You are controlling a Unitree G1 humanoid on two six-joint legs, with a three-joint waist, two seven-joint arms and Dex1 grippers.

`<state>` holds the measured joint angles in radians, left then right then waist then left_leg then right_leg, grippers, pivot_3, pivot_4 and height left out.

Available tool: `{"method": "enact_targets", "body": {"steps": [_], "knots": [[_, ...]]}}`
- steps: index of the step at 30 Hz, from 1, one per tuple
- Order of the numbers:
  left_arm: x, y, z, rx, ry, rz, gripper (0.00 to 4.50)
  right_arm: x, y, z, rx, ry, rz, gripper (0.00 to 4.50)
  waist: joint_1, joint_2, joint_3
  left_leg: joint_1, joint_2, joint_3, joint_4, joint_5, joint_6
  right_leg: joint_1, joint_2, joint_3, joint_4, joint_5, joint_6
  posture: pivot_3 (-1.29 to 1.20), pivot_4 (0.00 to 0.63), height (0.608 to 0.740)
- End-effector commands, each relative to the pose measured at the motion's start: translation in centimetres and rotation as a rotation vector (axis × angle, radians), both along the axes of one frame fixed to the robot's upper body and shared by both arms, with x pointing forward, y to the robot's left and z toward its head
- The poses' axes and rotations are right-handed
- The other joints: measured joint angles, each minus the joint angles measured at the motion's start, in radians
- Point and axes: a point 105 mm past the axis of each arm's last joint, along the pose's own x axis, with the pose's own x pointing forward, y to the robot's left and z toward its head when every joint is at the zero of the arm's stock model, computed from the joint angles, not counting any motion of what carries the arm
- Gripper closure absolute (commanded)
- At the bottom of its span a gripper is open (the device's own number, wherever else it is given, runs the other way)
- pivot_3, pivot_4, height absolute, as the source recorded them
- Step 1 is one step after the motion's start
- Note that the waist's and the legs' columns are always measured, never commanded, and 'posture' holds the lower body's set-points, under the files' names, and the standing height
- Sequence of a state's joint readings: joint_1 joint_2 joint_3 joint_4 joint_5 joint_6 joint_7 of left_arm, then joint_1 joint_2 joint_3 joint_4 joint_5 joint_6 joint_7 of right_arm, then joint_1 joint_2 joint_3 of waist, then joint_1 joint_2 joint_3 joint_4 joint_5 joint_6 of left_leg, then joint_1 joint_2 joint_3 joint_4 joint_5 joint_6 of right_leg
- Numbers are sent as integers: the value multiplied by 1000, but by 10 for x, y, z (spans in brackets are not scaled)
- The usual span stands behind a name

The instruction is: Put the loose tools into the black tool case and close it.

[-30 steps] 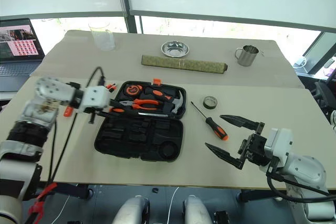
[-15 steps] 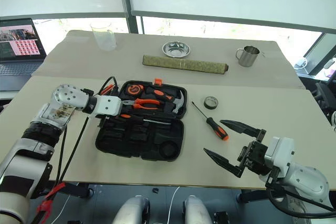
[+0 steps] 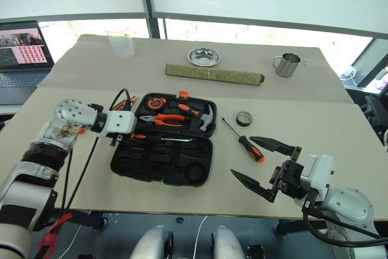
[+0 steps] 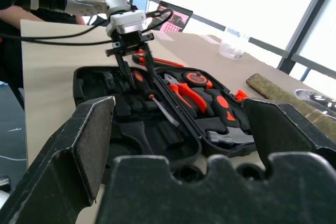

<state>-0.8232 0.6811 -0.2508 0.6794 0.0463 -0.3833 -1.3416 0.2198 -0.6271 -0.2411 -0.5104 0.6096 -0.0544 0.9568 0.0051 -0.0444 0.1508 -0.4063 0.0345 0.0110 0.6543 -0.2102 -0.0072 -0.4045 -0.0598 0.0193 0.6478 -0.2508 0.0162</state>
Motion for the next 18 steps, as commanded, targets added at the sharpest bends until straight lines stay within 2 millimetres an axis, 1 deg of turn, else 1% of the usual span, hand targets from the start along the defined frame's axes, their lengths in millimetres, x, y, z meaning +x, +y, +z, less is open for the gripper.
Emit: {"method": "enact_targets", "body": {"steps": [1,4,5,7,8,9,11,12,13,15,16,17,18], "knots": [[8,3,36,-101,-110,25,532,0,1,4,9,-11,4,0,1,0,0,0,0,0,0,0,0,0,0,0,0,0,0,0,150,740],[-1,2,37,-154,-59,-1,532,0,2,2,8,2,18,0,1,0,0,0,0,0,0,0,0,0,0,0,0,1,-1,0,150,740],[-4,1,38,-195,-37,4,532,1,2,2,10,2,17,0,1,0,0,0,0,0,0,0,0,0,0,0,0,2,-2,0,150,740],[-6,-2,39,-256,-16,20,1089,4,2,2,13,1,15,0,-1,0,0,0,0,0,0,0,0,0,0,0,0,2,-2,0,150,740],[-9,-3,35,-298,33,36,1220,5,3,2,16,0,13,0,-1,0,0,0,0,0,0,0,0,0,0,0,0,2,-2,0,150,740],[-12,-6,31,-337,76,37,1678,5,3,1,17,-2,13,0,-1,0,0,0,0,0,0,0,0,0,0,0,0,2,-2,0,150,740],[-16,-10,23,-369,120,46,2306,6,3,1,13,-6,11,0,-2,1,0,1,0,0,0,0,0,0,0,0,0,2,-2,0,150,740],[-16,-11,16,-365,129,65,2689,7,1,1,10,-8,5,0,-3,1,0,1,0,0,0,0,0,0,0,0,1,2,-2,0,150,740],[-14,-12,10,-373,139,89,3192,7,0,1,8,-8,0,0,-2,1,0,1,0,0,0,0,0,0,0,0,1,2,-2,0,150,740],[-7,-14,1,-382,143,151,3802,7,-3,0,4,-6,-5,0,2,0,0,0,0,-1,1,0,0,1,0,0,1,2,-2,0,150,740],[-4,-14,-5,-376,142,176,4177,6,-4,0,2,-4,-6,0,4,1,0,0,0,-1,2,0,0,1,0,0,1,2,-2,0,150,740],[-3,-15,-10,-365,153,190,4477,6,-4,-1,0,-2,-6,0,6,1,0,-1,0,-1,3,0,1,1,0,-1,0,2,-2,0,150,740],[-3,-15,-15,-350,158,199,4477,6,-4,-1,1,-2,-9,0,6,1,0,0,0,-1,3,0,1,1,0,-1,1,2,-2,0,150,740]]}}
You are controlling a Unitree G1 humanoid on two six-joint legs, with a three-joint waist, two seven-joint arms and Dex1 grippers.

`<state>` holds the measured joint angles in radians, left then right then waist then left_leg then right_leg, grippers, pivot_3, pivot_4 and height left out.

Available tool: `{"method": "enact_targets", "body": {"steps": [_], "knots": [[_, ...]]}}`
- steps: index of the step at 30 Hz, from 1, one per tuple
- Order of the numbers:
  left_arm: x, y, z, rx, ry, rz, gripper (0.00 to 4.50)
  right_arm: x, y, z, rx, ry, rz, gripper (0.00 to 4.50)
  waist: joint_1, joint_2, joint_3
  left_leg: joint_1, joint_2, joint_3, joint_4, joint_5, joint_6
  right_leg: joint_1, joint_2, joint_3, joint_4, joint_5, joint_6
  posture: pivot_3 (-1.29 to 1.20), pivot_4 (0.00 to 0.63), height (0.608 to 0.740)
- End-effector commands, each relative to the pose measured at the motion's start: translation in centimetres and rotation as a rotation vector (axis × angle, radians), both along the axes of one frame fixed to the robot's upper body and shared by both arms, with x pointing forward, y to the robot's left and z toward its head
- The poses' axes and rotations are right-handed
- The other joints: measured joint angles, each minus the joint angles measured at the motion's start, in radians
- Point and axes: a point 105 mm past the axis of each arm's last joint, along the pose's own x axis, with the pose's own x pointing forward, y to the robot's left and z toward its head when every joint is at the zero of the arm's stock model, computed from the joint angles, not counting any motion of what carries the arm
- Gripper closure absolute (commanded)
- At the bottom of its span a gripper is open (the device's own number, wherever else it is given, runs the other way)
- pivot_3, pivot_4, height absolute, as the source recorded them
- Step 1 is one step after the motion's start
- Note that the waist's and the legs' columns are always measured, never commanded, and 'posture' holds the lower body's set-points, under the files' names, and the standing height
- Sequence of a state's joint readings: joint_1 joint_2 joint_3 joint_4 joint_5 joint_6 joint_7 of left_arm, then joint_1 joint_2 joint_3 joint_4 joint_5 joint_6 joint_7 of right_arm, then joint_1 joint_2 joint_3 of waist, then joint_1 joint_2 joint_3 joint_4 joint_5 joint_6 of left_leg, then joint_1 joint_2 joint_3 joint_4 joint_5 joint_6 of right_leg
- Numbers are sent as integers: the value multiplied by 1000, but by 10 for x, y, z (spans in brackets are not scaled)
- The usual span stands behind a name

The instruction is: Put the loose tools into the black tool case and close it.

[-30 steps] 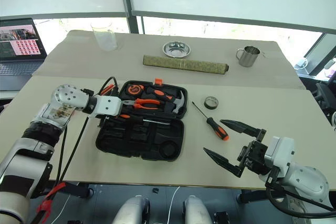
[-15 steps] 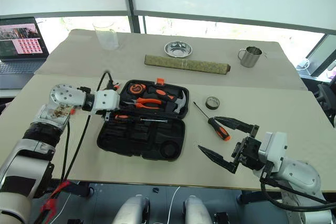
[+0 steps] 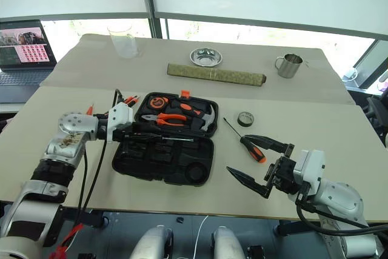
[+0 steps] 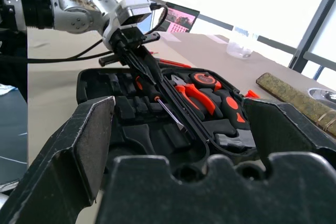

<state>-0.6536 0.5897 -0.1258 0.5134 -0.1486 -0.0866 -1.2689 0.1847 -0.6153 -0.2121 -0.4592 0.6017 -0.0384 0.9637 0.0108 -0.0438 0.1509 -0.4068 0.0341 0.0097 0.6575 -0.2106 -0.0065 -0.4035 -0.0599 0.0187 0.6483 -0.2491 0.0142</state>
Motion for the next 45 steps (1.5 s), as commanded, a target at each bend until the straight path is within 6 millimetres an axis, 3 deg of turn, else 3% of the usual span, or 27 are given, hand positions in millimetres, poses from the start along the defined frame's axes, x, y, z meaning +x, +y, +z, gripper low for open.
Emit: {"method": "enact_targets", "body": {"steps": [1,16,19,22,25,29,34,38,41,45], "knots": [[8,-1,-8,35,-10,52,4477,-3,-4,6,-12,-39,-12,0,0,0,0,0,0,0,0,0,0,0,0,0,0,0,0,0,150,740],[-1,-14,-49,203,-16,19,4477,0,-3,1,12,-41,-47,0,3,5,-3,4,0,0,1,0,0,6,0,0,0,-1,1,0,150,740],[0,-18,-42,129,-40,51,4477,6,-5,0,17,-48,-92,0,3,7,-4,10,0,0,1,0,0,13,0,0,-2,-4,7,0,150,740],[-2,-13,-18,-39,-49,71,4477,11,-19,1,47,-41,-183,0,3,8,-5,11,0,0,1,0,0,13,-1,0,-2,-4,7,0,150,740],[-12,7,14,-223,-96,70,3366,8,-35,-4,24,-4,-251,0,0,9,-5,8,0,0,1,0,0,10,-1,0,-1,-4,7,0,150,740],[-25,54,32,-205,-50,122,1888,-4,-59,-25,-68,106,-350,0,-2,8,-4,2,1,-1,1,0,0,3,0,0,0,0,0,0,150,740],[-58,83,47,-239,-39,77,87,-14,-90,-59,-158,291,-539,0,-3,10,-5,2,1,1,1,0,0,2,-1,1,0,0,0,0,150,740],[-80,92,37,-214,45,73,87,-7,-88,-66,-140,345,-550,0,-8,11,-4,2,3,4,1,0,0,1,-1,4,-1,-3,3,0,150,740],[-83,89,41,-256,20,74,87,20,-77,-52,-102,337,-551,0,-7,11,-4,2,5,4,1,0,0,0,0,4,-1,-4,3,0,150,740],[-84,83,45,-262,9,64,87,57,-56,-48,-245,417,-517,0,-12,13,-3,2,5,5,1,0,0,-1,0,5,-1,-3,4,0,150,740]]}}
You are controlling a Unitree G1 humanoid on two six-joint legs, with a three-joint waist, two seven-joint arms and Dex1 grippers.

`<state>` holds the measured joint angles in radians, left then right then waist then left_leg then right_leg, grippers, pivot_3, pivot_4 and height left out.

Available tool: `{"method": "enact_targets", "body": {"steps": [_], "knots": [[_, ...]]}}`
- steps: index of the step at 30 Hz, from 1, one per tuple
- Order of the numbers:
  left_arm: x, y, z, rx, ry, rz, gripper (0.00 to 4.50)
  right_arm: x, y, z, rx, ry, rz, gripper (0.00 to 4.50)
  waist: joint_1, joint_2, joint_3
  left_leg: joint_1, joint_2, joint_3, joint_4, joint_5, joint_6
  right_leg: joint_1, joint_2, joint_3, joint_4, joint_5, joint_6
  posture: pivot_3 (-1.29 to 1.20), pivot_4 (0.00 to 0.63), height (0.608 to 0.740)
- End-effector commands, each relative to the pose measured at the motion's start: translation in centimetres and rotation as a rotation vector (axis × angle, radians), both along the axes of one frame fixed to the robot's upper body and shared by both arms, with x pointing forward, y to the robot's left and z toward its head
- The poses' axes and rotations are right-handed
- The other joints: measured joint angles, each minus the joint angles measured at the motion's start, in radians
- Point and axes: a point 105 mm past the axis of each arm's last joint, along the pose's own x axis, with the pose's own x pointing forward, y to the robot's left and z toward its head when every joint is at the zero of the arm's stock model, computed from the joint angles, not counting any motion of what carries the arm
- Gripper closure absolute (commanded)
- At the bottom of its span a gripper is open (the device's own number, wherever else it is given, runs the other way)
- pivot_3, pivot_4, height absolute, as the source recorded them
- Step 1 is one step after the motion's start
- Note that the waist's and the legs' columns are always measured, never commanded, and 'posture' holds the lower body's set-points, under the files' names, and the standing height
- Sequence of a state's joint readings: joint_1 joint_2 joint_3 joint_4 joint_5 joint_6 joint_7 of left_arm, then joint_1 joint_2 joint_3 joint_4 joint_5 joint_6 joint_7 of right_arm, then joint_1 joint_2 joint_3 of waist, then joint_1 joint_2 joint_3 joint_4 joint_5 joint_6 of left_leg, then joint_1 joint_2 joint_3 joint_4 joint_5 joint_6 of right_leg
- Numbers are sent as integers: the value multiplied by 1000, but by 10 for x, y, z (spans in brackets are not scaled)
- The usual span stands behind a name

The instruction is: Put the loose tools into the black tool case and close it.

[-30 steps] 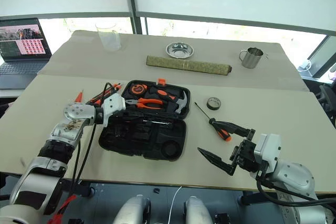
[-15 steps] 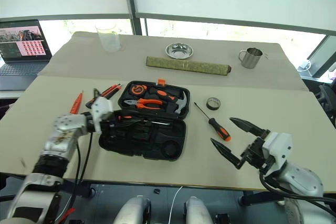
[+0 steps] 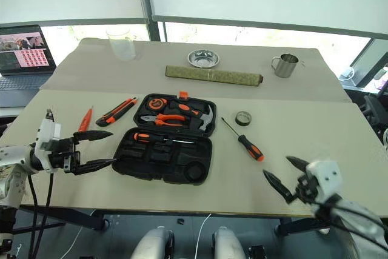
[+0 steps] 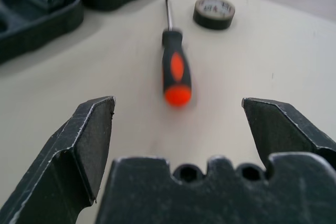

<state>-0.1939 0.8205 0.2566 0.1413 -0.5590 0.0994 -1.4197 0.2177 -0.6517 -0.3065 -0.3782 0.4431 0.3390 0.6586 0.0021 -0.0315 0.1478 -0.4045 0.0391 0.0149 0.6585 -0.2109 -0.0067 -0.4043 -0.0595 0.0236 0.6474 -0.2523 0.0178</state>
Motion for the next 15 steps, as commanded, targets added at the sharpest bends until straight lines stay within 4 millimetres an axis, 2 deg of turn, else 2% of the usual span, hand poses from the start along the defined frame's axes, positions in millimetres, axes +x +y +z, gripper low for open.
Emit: {"method": "enact_targets", "body": {"steps": [1,3,7,10,15], "knots": [[0,-4,15,8,-64,-9,87,31,18,8,-99,109,30,0,-6,1,1,0,-1,1,0,0,0,0,0,1,0,0,0,0,150,740],[3,-6,20,-16,-78,4,87,49,25,8,-121,180,37,0,-6,0,1,-2,-1,0,0,0,0,-2,1,1,0,2,-2,0,150,740],[-4,-19,22,-30,-68,-46,87,66,26,-6,-188,300,28,0,-2,0,2,-3,-2,-1,-1,0,1,-3,1,0,0,4,-5,0,150,740],[-7,-25,26,-29,-71,-58,0,74,26,-12,-216,361,2,681,1,-1,2,-6,-4,-1,-1,-1,2,-4,0,0,-1,3,-4,0,150,740],[-10,-30,31,-34,-80,-63,0,72,22,-16,-249,391,-13,2359,0,-1,2,-7,-4,-1,-1,-1,2,-5,0,0,-1,3,-3,0,150,740]]}}
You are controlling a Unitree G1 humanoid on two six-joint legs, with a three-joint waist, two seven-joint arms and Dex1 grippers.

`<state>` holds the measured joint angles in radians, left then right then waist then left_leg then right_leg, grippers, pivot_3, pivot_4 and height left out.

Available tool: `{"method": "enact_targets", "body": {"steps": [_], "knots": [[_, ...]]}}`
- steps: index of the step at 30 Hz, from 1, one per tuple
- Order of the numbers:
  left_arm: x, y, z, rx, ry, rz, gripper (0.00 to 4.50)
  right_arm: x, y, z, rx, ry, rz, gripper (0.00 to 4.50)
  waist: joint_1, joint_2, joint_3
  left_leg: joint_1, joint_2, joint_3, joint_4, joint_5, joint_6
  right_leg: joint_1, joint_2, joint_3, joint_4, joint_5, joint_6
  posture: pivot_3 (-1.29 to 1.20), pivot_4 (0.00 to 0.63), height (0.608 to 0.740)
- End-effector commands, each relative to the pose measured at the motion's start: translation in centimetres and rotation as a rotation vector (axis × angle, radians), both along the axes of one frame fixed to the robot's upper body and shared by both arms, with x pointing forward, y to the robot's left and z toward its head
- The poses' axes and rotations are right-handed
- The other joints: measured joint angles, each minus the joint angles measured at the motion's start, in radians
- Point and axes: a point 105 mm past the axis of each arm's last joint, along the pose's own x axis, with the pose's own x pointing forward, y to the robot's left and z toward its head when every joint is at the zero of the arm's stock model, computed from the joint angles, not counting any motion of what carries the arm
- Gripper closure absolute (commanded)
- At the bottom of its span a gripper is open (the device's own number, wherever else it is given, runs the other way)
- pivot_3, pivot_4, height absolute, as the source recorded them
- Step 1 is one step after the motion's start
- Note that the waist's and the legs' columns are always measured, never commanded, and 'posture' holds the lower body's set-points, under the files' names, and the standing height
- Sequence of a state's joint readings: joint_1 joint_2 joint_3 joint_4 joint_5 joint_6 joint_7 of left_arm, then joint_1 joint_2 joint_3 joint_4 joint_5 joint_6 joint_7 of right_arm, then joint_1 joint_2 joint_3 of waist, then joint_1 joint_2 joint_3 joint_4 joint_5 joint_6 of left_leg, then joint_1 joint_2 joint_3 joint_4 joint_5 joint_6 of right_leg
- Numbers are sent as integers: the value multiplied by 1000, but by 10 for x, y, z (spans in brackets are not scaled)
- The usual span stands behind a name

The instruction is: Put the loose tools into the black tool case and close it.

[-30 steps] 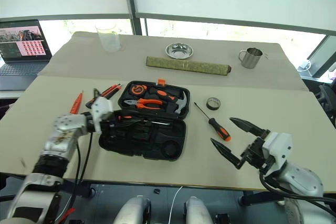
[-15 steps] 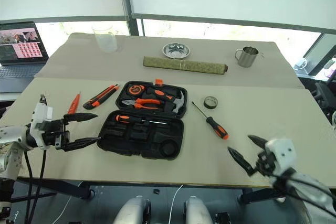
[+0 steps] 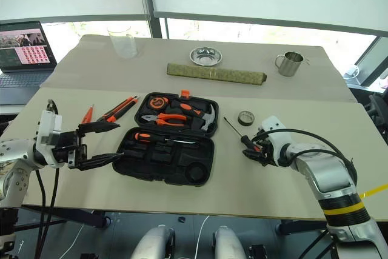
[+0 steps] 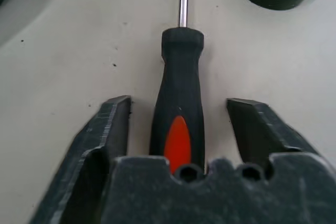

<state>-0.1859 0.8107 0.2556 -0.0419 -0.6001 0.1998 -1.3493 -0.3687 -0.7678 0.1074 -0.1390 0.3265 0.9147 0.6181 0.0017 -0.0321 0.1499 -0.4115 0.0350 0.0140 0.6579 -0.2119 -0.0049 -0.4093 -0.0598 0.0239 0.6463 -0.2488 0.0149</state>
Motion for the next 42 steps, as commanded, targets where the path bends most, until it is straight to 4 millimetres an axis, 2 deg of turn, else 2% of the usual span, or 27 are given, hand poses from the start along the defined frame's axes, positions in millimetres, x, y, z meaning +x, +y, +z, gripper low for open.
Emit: {"method": "enact_targets", "body": {"steps": [1,2,4,8,10,14,16,19,21,24,25,26,29,34,42], "knots": [[-6,-5,11,-18,-38,-15,0,-2,-10,5,-33,-19,-26,2662,0,0,0,0,0,0,0,0,0,0,0,0,0,0,0,0,150,740],[-6,-5,11,-21,-37,-10,0,-3,-12,8,-24,-32,-33,3080,0,0,0,0,0,0,0,0,0,0,0,0,0,0,0,0,150,740],[-7,-5,10,-31,-29,0,0,-5,-19,11,-19,-51,-51,3476,1,0,0,0,0,0,0,0,0,0,0,0,0,0,0,0,150,740],[-10,-4,6,-38,-21,13,0,-12,-33,24,-13,-105,-54,3475,5,0,0,0,0,0,0,0,0,0,0,0,0,0,0,0,150,740],[-11,-4,4,-28,-17,13,0,-19,-25,41,52,-141,28,3475,3,0,0,0,0,0,0,0,0,0,0,0,0,0,0,0,150,740],[-10,-3,7,-56,-25,54,0,-45,11,86,163,-235,356,3475,-7,2,3,0,1,0,0,0,0,-1,1,0,0,-1,1,0,150,740],[-11,2,3,-55,-10,84,0,-58,33,100,220,-224,501,3475,-15,1,3,1,2,0,0,0,0,0,2,1,0,-2,3,0,150,740],[-7,23,-5,-51,5,178,0,-55,86,112,368,-188,659,3475,-31,0,4,3,4,1,-1,0,0,0,3,2,0,-2,3,0,150,740],[-8,31,-10,-24,11,199,0,-50,114,106,339,-167,736,3475,-40,-1,5,6,8,3,-1,0,0,1,6,5,0,-2,3,0,150,740],[-15,37,-18,-3,34,207,0,-38,143,89,236,-140,781,3475,-35,-2,6,5,11,2,-1,0,0,0,10,3,0,-2,1,0,150,740],[-18,39,-21,2,45,214,0,-33,152,83,211,-124,783,3475,-29,-2,6,5,11,3,-2,0,0,-2,9,3,1,1,-3,0,150,740],[-20,41,-24,7,53,222,0,-30,158,79,189,-100,781,3475,-27,-2,6,0,10,3,-1,0,0,-7,8,4,2,2,-5,0,150,740],[-27,45,-29,15,63,250,0,-18,165,61,59,-50,754,3475,-18,-2,6,-6,10,7,0,0,0,-15,6,7,4,3,-5,0,150,740],[-45,42,-38,48,92,252,0,-10,181,44,-21,-53,793,3475,-15,-2,6,-7,9,9,0,0,0,-15,4,6,2,4,-3,0,150,740],[-51,41,-42,41,84,264,0,-5,175,26,-141,-37,832,3475,-15,-2,6,-5,9,10,0,0,0,-14,5,6,3,4,-3,0,150,740]]}}
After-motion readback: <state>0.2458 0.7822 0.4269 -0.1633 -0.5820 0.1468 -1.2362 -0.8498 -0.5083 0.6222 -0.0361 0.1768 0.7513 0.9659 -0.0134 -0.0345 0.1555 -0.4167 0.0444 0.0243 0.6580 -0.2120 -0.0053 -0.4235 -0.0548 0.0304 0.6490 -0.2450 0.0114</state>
